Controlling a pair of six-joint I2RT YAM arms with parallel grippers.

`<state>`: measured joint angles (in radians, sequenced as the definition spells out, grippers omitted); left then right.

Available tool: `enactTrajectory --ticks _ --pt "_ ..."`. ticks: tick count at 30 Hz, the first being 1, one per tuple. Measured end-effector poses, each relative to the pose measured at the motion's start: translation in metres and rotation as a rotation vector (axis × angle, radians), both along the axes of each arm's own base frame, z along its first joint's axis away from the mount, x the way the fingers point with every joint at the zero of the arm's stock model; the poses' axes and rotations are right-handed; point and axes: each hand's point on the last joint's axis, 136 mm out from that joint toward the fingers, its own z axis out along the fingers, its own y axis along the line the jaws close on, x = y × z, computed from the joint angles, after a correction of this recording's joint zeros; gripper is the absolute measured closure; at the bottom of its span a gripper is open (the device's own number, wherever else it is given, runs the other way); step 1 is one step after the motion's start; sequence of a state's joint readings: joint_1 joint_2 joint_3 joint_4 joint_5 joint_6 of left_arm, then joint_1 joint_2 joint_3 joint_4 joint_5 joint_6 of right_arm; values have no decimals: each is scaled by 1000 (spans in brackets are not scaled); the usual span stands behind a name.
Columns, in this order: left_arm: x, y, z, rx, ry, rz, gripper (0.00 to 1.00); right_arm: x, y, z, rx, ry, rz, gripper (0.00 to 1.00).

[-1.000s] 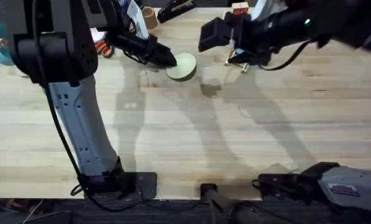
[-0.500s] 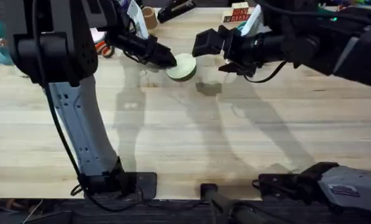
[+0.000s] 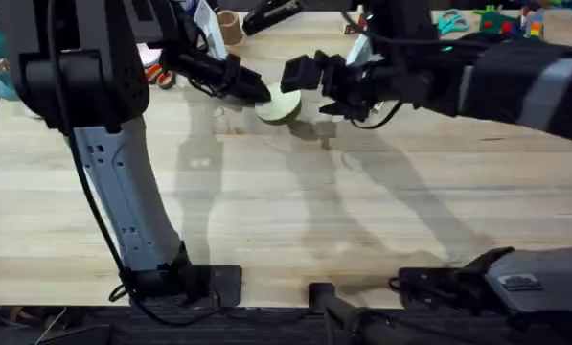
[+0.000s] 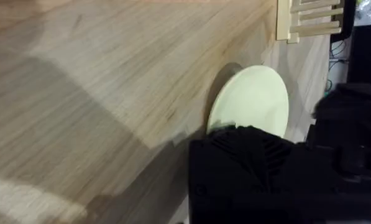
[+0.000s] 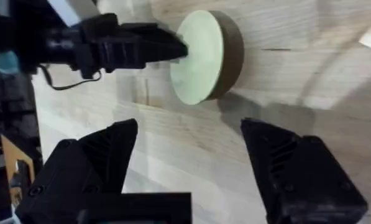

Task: Pick up the plates from the table one by one and place each into a slot on the dish rack.

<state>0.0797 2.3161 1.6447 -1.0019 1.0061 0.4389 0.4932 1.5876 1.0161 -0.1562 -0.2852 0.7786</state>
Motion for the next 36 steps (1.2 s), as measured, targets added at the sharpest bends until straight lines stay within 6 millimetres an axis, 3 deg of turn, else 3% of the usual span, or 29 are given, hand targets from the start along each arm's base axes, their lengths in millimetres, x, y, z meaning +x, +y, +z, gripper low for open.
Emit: enactTrajectory --ticks 10,23,27,31,36 --pt "0 2 0 0 0 4 963 22 13 -33 9 -12 -1 6" --pt "0 2 0 0 0 3 963 45 22 -51 67 -20 -71 8" --pt "0 2 0 0 0 3 963 52 29 -50 102 -40 -89 101" --pt "0 2 0 0 0 3 963 50 37 -56 115 -28 -90 124" --pt "0 2 0 0 0 3 963 47 43 -56 127 -20 -89 378"
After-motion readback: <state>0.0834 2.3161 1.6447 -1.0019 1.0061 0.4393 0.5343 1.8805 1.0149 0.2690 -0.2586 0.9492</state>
